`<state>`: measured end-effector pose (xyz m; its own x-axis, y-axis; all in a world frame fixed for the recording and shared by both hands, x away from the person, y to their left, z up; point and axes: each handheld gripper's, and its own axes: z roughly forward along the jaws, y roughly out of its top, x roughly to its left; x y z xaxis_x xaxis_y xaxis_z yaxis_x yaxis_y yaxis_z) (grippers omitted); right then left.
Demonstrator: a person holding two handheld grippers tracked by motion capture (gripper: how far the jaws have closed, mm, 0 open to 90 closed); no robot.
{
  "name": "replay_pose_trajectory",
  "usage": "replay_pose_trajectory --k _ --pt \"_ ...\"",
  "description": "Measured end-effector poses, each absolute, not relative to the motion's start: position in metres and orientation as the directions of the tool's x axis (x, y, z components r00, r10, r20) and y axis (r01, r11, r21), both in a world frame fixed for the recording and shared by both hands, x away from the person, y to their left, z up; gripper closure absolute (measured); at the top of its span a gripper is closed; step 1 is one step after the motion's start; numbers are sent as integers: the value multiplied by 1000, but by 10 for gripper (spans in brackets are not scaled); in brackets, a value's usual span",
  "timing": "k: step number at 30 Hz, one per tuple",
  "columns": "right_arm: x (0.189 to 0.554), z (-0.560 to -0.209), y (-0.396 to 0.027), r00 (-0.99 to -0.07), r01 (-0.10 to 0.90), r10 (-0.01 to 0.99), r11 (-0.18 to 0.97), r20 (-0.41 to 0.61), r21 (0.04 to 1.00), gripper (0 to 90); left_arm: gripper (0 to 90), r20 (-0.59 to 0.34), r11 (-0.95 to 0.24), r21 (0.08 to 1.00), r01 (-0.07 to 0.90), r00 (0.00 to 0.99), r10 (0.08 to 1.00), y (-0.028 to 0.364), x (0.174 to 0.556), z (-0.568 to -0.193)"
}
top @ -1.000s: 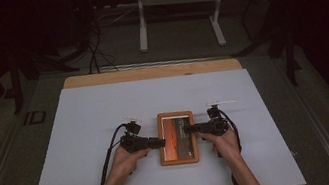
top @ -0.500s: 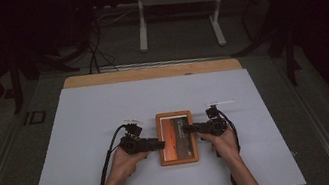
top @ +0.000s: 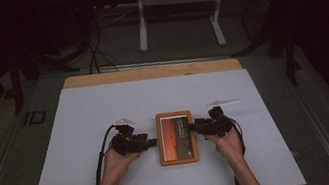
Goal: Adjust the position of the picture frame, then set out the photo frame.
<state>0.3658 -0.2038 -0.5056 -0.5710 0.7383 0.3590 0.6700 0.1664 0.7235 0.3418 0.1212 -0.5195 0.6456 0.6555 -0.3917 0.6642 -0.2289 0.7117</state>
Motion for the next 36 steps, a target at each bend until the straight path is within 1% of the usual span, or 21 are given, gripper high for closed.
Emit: replay_pose_trajectory --k 5,8,9,10,11,12,15,16,20,23,27,29,32,33,34,35,36 --pt "361 -500 -201 -597 619 762 238 251 749 447 413 -344 -195 773 603 658 670 125 334 -512" --pt "360 -500 -200 -602 608 766 257 225 751 441 413 -323 -179 798 575 659 679 126 331 -508" --pt "360 -500 -199 -603 606 767 264 217 750 440 413 -298 -172 820 547 664 686 127 327 -504" --pt "359 -499 -199 -607 593 771 281 190 754 439 409 -287 -174 828 534 669 686 128 325 -502" --pt "359 -499 -199 -607 593 771 281 190 754 439 397 -287 -174 828 534 669 686 128 325 -502" --pt "359 -497 -198 -612 579 774 297 164 759 436 398 -279 -178 830 529 669 689 129 325 -501" --pt "359 -497 -197 -611 578 776 299 159 759 436 395 -275 -178 830 528 666 693 129 324 -501" --pt "360 -494 -195 -617 556 779 327 115 765 436 395 -278 -168 833 527 662 696 130 324 -500" --pt "360 -492 -193 -625 543 776 347 92 764 436 387 -278 -166 834 526 661 696 131 323 -499" --pt "361 -488 -189 -637 514 770 378 47 770 453 375 -285 -159 836 525 663 692 132 322 -497" --pt "365 -484 -185 -639 492 769 392 16 777 516 370 -302 -152 833 532 668 680 132 320 -495" --pt "368 -483 -184 -646 487 764 400 12 776 588 361 -307 -154 832 533 674 672 131 319 -494" --pt "373 -481 -180 -654 475 757 417 -6 775 674 340 -309 -161 831 532 683 662 130 318 -494" --pt "373 -481 -180 -654 475 757 417 -6 775 674 336 -309 -161 831 532 683 662 130 318 -494" --pt "376 -480 -176 -646 465 763 424 -31 777 808 324 -305 -171 830 530 690 656 128 317 -493" --pt "376 -480 -176 -646 465 763 424 -31 777 808 318 -305 -171 830 530 690 656 128 317 -493" --pt "377 -480 -174 -643 462 765 424 -35 779 842 318 -305 -175 831 528 695 651 127 316 -493"
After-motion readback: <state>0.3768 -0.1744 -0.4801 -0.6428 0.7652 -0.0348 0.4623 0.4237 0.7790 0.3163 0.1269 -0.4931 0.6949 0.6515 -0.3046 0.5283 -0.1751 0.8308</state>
